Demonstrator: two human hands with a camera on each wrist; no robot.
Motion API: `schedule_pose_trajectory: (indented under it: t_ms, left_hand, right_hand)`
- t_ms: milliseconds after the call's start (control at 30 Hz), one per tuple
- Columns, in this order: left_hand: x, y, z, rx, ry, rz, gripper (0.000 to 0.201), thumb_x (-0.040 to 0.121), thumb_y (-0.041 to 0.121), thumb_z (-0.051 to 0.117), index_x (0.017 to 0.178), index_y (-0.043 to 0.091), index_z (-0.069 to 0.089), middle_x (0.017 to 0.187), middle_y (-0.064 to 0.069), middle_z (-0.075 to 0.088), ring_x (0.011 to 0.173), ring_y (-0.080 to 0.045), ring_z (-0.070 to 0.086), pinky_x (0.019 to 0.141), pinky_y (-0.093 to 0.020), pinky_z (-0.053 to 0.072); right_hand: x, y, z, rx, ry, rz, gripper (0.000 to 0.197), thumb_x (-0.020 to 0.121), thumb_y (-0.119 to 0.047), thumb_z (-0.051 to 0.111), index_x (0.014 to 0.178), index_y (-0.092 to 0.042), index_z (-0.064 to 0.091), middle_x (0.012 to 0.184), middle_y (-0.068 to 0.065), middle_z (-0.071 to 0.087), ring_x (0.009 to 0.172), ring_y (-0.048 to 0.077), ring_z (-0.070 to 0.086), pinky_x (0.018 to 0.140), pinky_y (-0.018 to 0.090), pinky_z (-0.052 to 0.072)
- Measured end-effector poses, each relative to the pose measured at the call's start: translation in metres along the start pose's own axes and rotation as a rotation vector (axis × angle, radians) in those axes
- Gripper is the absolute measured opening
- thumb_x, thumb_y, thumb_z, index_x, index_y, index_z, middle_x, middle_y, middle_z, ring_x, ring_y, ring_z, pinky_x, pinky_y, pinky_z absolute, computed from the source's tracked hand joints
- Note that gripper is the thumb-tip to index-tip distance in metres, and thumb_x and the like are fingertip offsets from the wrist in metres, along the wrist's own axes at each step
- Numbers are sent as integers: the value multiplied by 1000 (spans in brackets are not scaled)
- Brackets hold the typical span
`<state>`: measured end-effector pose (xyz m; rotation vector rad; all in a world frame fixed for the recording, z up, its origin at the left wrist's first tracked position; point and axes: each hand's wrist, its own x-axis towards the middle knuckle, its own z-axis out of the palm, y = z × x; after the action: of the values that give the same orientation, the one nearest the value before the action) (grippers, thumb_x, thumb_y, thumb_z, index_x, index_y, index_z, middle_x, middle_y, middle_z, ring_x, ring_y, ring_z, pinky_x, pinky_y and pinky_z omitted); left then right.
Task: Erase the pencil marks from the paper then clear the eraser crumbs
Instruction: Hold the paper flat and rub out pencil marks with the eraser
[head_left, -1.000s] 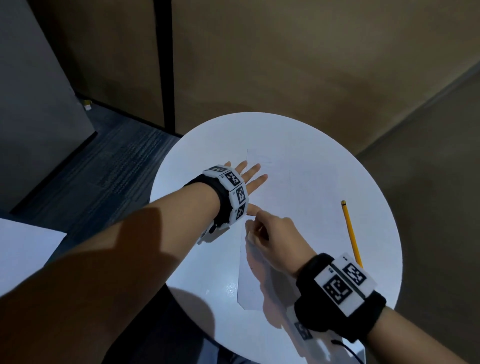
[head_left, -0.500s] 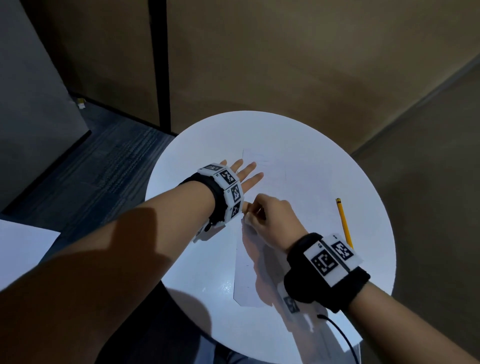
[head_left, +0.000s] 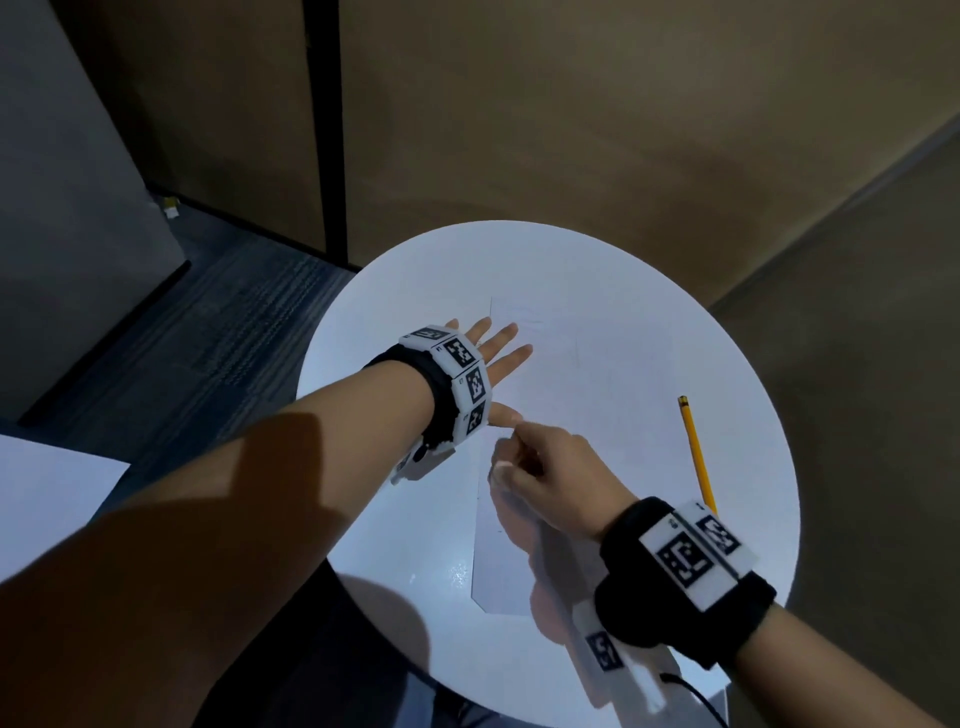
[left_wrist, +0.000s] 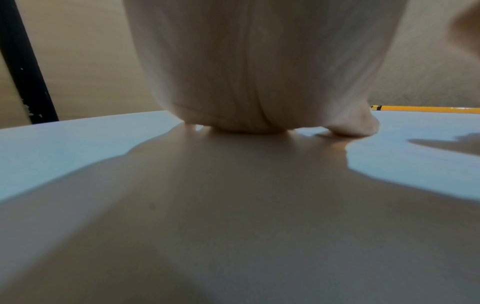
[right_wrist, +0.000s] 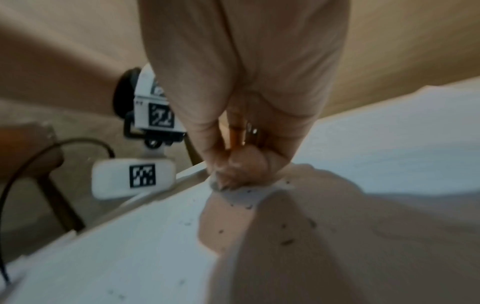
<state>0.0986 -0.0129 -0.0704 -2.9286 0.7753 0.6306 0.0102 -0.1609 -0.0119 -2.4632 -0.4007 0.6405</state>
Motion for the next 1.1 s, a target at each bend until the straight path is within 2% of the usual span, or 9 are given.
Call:
schedule_pose_trajectory:
  t_ms: [67, 200, 300, 433, 500, 667, 867, 1000, 1100]
  left_hand:
    - [0, 1, -2, -38, -7, 0, 86, 85, 75, 24, 148, 33, -17, 156, 4, -24, 144, -23, -18, 114, -48, -9]
    - [1, -1, 0, -54, -5, -3, 87, 84, 76, 25, 148, 34, -17, 155, 5, -25, 144, -22, -18, 114, -47, -9]
    - [1, 1, 0, -34, 7, -1, 87, 84, 76, 24, 147, 33, -18, 155, 5, -26, 144, -23, -18, 114, -46, -9]
    - [0, 2, 0, -5, 14, -11, 86, 84, 74, 22, 148, 32, -18, 155, 3, -25, 145, -25, -17, 115, -47, -8]
    - [1, 2, 1, 7, 17, -9, 86, 84, 75, 20, 147, 32, -20, 155, 3, -26, 145, -25, -17, 115, -47, -8]
    - [0, 1, 0, -22, 14, -3, 87, 84, 75, 24, 147, 32, -19, 155, 4, -25, 144, -24, -18, 114, -47, -9]
    - [4, 0, 6, 38, 29, -5, 89, 85, 74, 27, 146, 32, -22, 155, 2, -26, 145, -26, -16, 114, -49, -6]
    - [1, 1, 2, 1, 16, -11, 88, 84, 74, 25, 148, 32, -17, 156, 2, -23, 145, -25, -16, 114, -49, -7]
    - [3, 0, 4, 8, 26, -6, 89, 84, 75, 26, 147, 32, -19, 156, 3, -25, 145, -25, -16, 114, -48, -7]
  right_hand:
    - [-4, 10, -8, 205, -70, 83, 16, 86, -10, 61, 73, -19, 56, 62, -9, 59, 52, 2, 52, 58, 14, 41]
    - [0, 26, -28, 543, 162, 250, 13, 86, -9, 64, 92, 0, 57, 63, 7, 61, 46, 13, 54, 51, 23, 46]
    - [8, 24, -31, 415, 195, 219, 11, 83, -12, 67, 84, -4, 59, 63, 9, 63, 46, 13, 54, 50, 24, 46]
    - [18, 13, -17, 162, 235, 125, 12, 81, -19, 67, 79, -7, 61, 78, 7, 68, 66, 16, 59, 63, 28, 47]
    - [16, 9, -9, 74, 231, 72, 13, 83, -17, 63, 77, -7, 58, 76, 7, 65, 71, 20, 58, 62, 22, 43]
    - [-1, 4, -9, -64, 45, -24, 33, 86, -13, 57, 60, -24, 40, 60, -11, 47, 54, 2, 43, 53, 8, 36]
    - [18, 0, -7, -108, 194, -10, 26, 88, -15, 54, 65, -17, 42, 67, -1, 53, 63, 12, 46, 51, 12, 31]
    - [1, -8, -6, -96, 49, -78, 46, 87, -6, 54, 61, -35, 29, 54, -13, 42, 55, -9, 49, 55, 6, 35]
    - [10, -5, -13, -100, 36, -62, 31, 87, -11, 57, 63, -26, 43, 63, -9, 51, 59, 1, 49, 52, 9, 34]
